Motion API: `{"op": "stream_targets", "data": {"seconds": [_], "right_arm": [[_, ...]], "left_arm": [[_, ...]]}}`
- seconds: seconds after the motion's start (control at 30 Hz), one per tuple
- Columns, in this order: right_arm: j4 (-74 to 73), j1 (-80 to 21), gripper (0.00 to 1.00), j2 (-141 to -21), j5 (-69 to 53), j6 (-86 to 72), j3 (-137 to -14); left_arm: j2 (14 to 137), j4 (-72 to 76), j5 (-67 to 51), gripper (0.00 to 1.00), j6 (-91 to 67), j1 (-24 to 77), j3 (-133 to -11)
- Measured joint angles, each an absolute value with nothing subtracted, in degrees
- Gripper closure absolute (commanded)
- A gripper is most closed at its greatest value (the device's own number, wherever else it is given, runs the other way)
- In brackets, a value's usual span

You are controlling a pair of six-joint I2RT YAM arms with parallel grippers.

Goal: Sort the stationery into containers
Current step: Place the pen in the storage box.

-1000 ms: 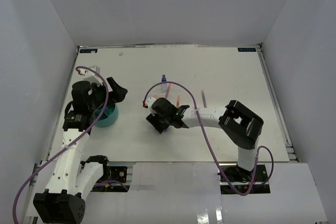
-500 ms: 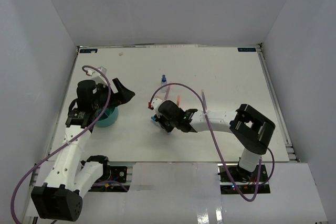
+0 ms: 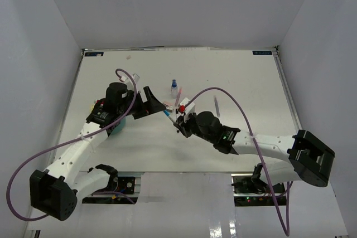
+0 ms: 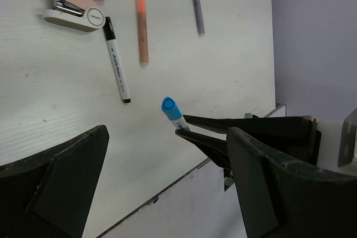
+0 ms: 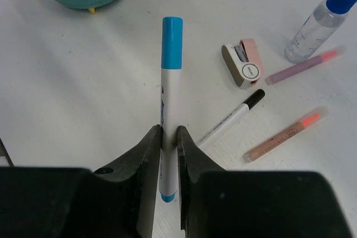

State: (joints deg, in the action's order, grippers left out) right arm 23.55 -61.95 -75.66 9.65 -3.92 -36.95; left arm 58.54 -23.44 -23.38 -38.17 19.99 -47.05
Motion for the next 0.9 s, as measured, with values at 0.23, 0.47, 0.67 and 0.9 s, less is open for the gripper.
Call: {"op": "stream_targets", "data": {"seconds": [0.23, 0.47, 0.67, 0.9], "right_arm": [[28.49, -61.95, 0.90, -73.19, 11.51, -3.99, -33.52], [32.12, -61.95, 0.89, -70.61, 12.95, -4.08, -30.87], [33.76, -61.95, 0.87, -70.22, 13.72, -4.12, -29.28], [34.85, -61.95, 0.77, -70.15, 15.29, -4.43, -28.29]], "left_arm": [[62.98, -19.25, -22.13, 0.11, -42.13, 27.49, -47.77], [68.16, -17.56, -19.90, 0.38, -43.99, 32.32, -49.32], [69.97, -16.84, -18.46, 0.65, -44.31, 34.59, -50.89], [71.13, -15.90, -16.99, 0.94, -44.25, 35.73, -51.40]]}}
